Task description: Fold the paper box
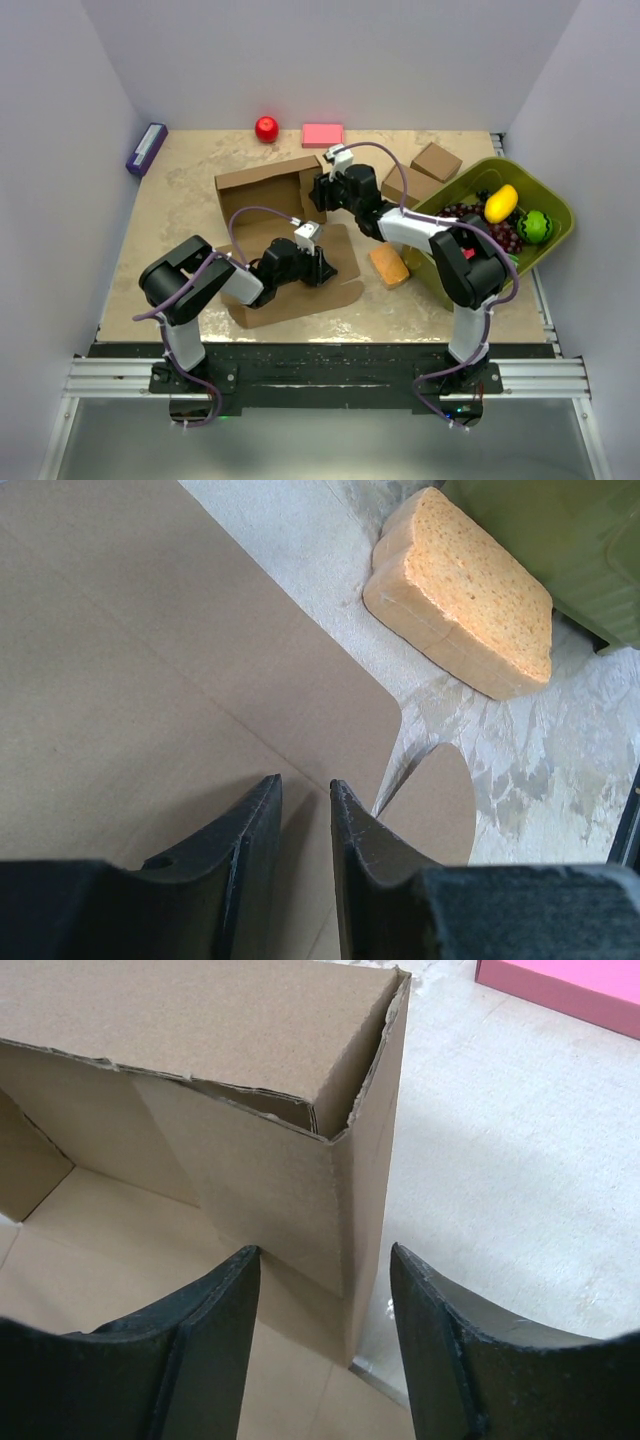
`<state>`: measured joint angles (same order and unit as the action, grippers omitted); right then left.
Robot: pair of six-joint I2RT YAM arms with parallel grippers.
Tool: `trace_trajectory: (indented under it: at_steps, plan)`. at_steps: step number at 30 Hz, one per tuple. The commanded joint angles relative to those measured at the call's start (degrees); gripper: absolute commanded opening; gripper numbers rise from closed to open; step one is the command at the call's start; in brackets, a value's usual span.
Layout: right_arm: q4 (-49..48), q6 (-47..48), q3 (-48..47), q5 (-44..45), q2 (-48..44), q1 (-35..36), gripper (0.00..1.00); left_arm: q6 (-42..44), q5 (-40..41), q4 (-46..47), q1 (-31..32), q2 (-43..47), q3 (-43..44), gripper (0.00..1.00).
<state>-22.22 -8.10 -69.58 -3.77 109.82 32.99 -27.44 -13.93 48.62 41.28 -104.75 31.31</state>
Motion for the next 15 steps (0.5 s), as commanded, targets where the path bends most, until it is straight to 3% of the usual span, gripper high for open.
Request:
trace_trajectory:
  at_steps: [1,8,15]
  plan:
    - [-3.36,-0.07,-2.49,3.59,0.92,-0.03,0.52,1.43,0.4,-11.71,-0.06,-3.44,-2.48,0.31]
    - [-3.36,-0.43,-3.63,6.84,3.03,0.05,0.33,1.43,0.49,-11.88,-0.06,-3.53,-2.39,0.31]
    - [-2.83,-1.22,-3.72,10.54,4.0,-0.03,0.22,1.43,0.49,-12.06,-0.06,-3.8,-2.22,0.3]
